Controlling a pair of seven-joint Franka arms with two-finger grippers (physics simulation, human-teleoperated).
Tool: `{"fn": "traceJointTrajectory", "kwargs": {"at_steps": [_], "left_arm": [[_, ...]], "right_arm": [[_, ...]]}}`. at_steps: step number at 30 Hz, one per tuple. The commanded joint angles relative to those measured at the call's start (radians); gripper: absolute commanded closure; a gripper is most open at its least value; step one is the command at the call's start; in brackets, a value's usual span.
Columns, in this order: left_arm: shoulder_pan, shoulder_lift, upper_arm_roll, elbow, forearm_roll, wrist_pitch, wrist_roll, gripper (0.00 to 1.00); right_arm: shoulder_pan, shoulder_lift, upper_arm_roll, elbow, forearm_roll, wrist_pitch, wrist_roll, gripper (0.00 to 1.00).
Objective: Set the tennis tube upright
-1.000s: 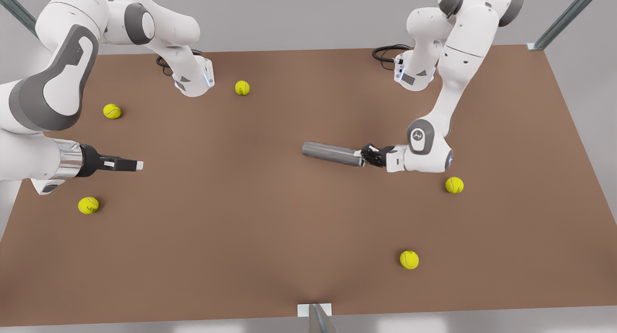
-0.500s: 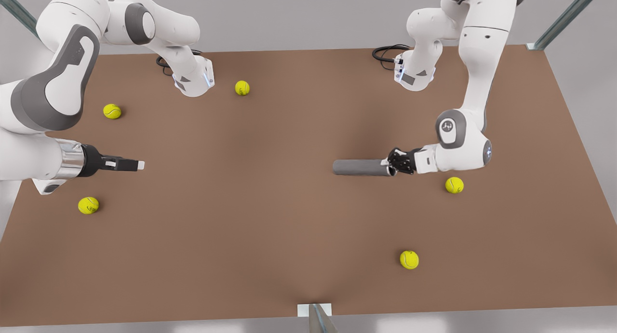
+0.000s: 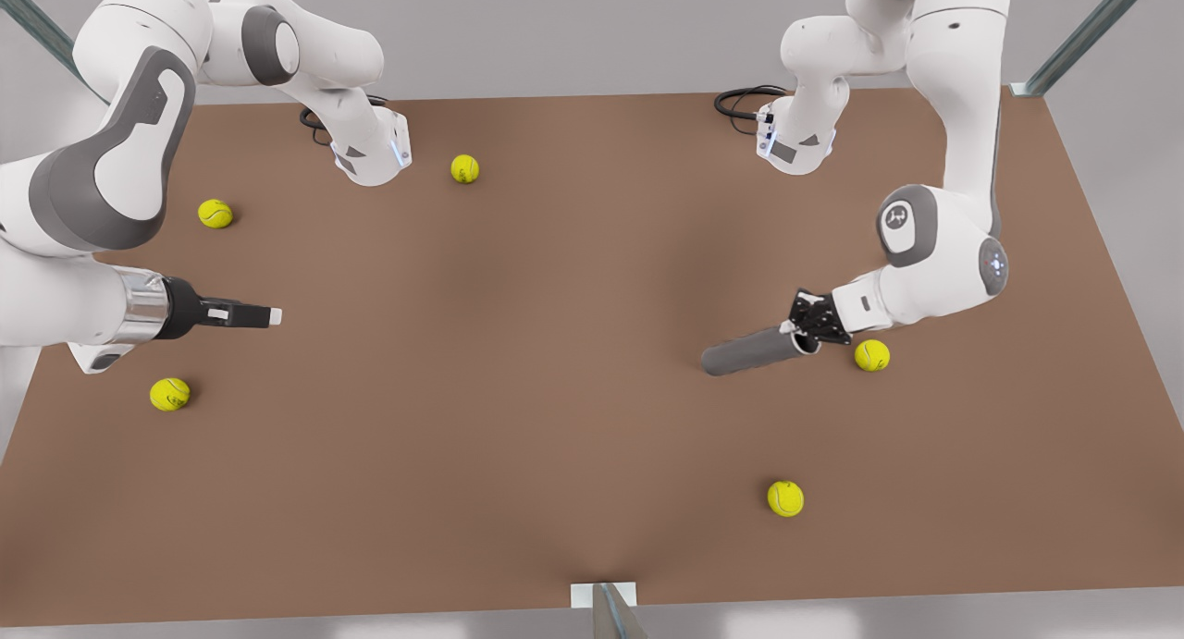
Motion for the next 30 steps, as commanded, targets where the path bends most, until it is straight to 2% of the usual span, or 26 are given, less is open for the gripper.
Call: {"fn": "traceJointTrajectory", "kwargs": {"at_steps": [1, 11, 22, 23, 24, 25, 30], "left_arm": [[-0.002, -0.001, 0.0, 0.025, 0.104, -0.042, -0.25, 0.79], [0.012, 0.029, 0.0, 0.091, 0.375, -0.036, -0.325, 0.79], [0.012, 0.092, -0.001, 0.128, 0.454, -0.032, -0.423, 0.79], [0.012, 0.092, -0.001, 0.129, 0.454, -0.03, -0.428, 0.57], [0.012, 0.092, -0.003, 0.129, 0.454, -0.032, -0.429, 0.16], [0.012, 0.092, -0.003, 0.129, 0.452, -0.03, -0.429, 0.0], [0.012, 0.092, -0.003, 0.129, 0.452, -0.032, -0.429, 0.0]], "right_arm": [[0.0, -0.001, 0.0, 0.0, 0.0, 0.0, 0.003, 0.0], [0.015, -0.001, -0.001, 0.0, -0.003, 0.0, 0.003, 0.0], [0.015, -0.001, -0.005, 0.002, -0.003, 0.0, 0.003, 0.0], [0.015, -0.001, -0.005, 0.002, -0.003, 0.0, 0.003, 0.0], [0.015, -0.001, -0.005, 0.002, -0.003, 0.0, 0.002, 0.0], [0.015, -0.001, -0.005, 0.002, -0.003, 0.0, 0.002, 0.0], [0.018, -0.001, -0.005, 0.002, -0.003, 0.0, 0.003, 0.0]]}}
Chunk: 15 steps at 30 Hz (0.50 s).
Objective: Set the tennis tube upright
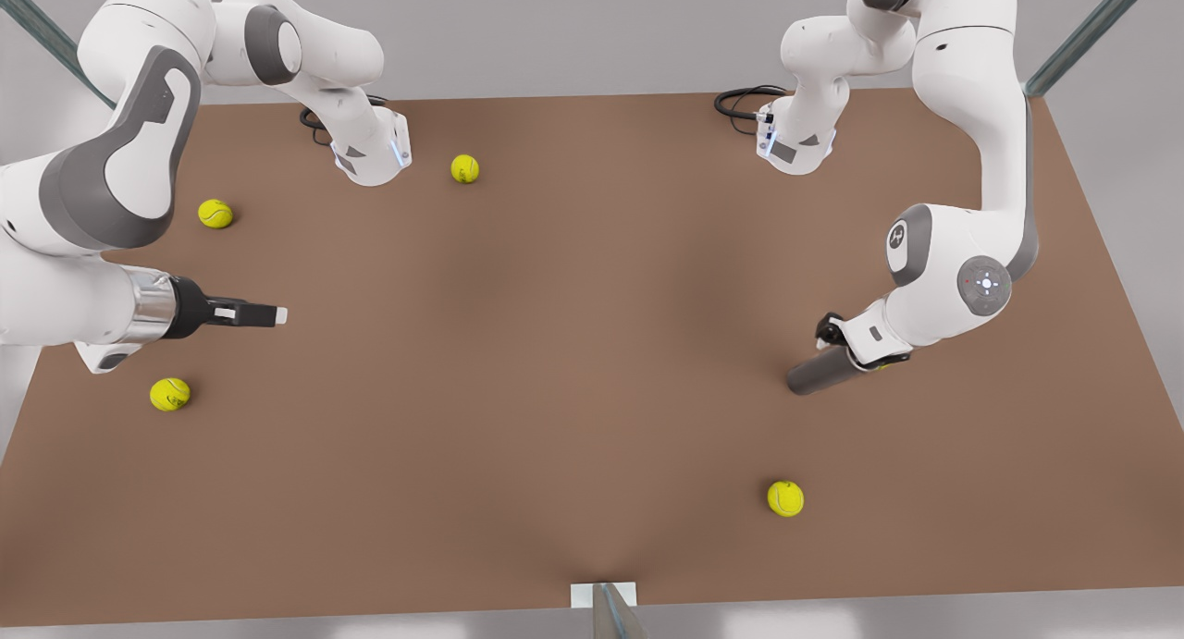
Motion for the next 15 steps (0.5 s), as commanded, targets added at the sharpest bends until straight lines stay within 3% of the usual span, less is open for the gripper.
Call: {"fn": "traceJointTrajectory", "kwargs": {"at_steps": [1, 15], "left_arm": [[0.001, -0.002, -0.001, 0.0, 0.04, 0.007, -0.15, 0.0], [-0.004, -0.01, -0.001, 0.02, 0.04, 0.001, -0.15, 0.0]], "right_arm": [[0.002, -0.001, 0.0, 0.0, 0.0, 0.0, 0.002, 0.0], [0.002, -0.005, -0.003, 0.005, -0.012, 0.001, -0.003, 0.0]]}}
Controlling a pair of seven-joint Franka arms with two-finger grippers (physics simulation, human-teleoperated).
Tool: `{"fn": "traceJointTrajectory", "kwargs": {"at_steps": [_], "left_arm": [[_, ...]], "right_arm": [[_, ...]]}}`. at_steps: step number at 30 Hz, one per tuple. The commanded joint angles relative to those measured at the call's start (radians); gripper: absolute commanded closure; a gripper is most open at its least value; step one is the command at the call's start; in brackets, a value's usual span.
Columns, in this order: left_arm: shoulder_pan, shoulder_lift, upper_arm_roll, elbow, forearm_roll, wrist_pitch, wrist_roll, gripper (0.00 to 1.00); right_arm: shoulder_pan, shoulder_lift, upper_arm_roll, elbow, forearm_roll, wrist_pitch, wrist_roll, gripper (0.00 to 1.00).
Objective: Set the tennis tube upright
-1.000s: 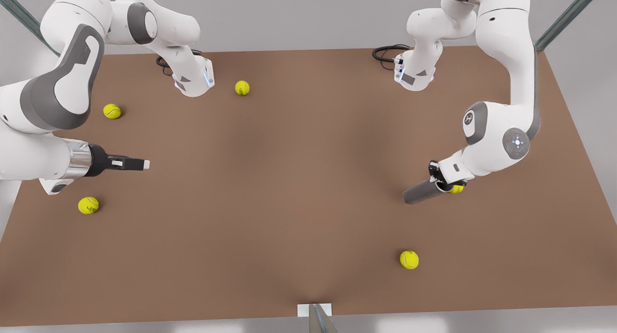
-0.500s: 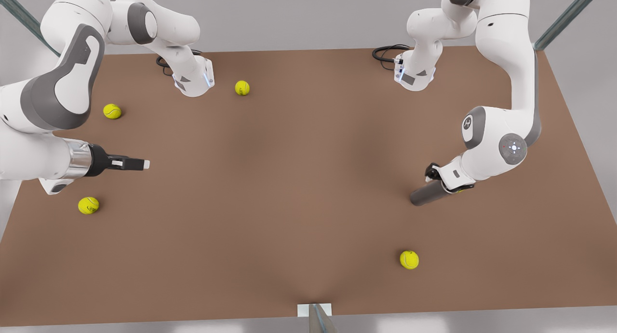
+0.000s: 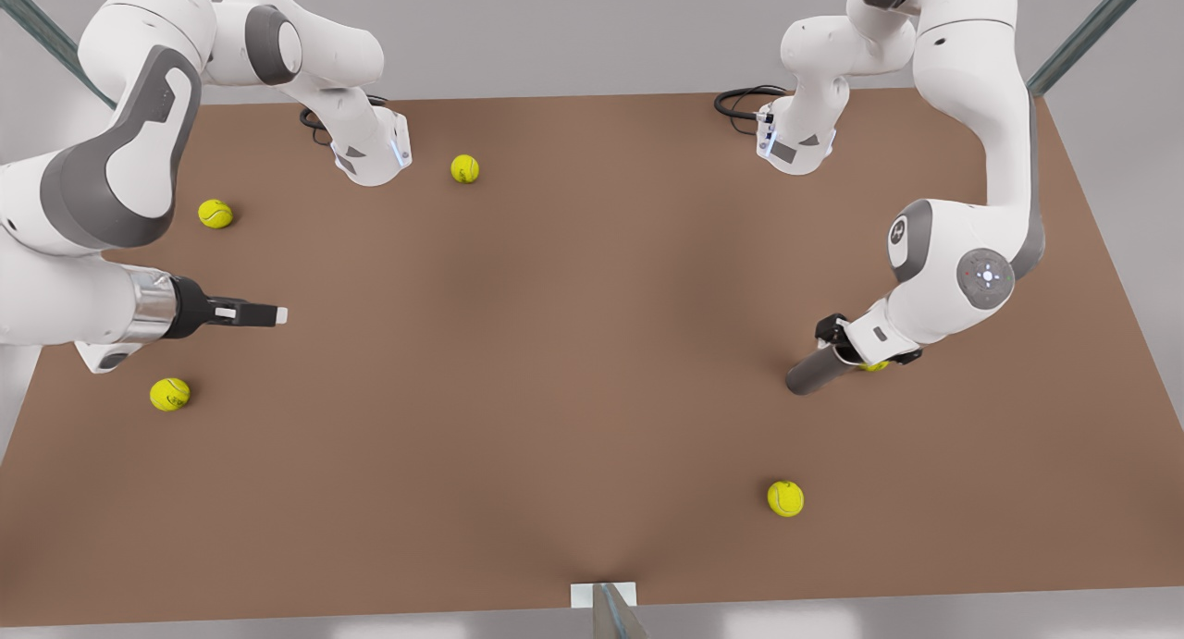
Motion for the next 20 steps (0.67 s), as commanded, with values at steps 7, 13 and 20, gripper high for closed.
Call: {"fn": "traceJointTrajectory", "kwargs": {"at_steps": [7, 13, 20], "left_arm": [[0.066, 0.005, 0.0, 0.37, 0.122, -0.485, -0.184, 0.0], [0.066, -0.063, 0.0, 0.351, 0.131, -0.514, -0.184, 0.0], [0.066, -0.061, 0.0, 0.351, 0.131, -0.529, -0.183, 0.0]], "right_arm": [[0.001, -0.011, 0.006, 0.005, -0.238, 0.077, -0.059, 0.0], [0.051, -0.006, 0.008, -0.005, -0.263, 0.073, -0.085, 0.0], [0.053, -0.006, 0.009, -0.005, -0.264, 0.073, -0.098, 0.0]]}}
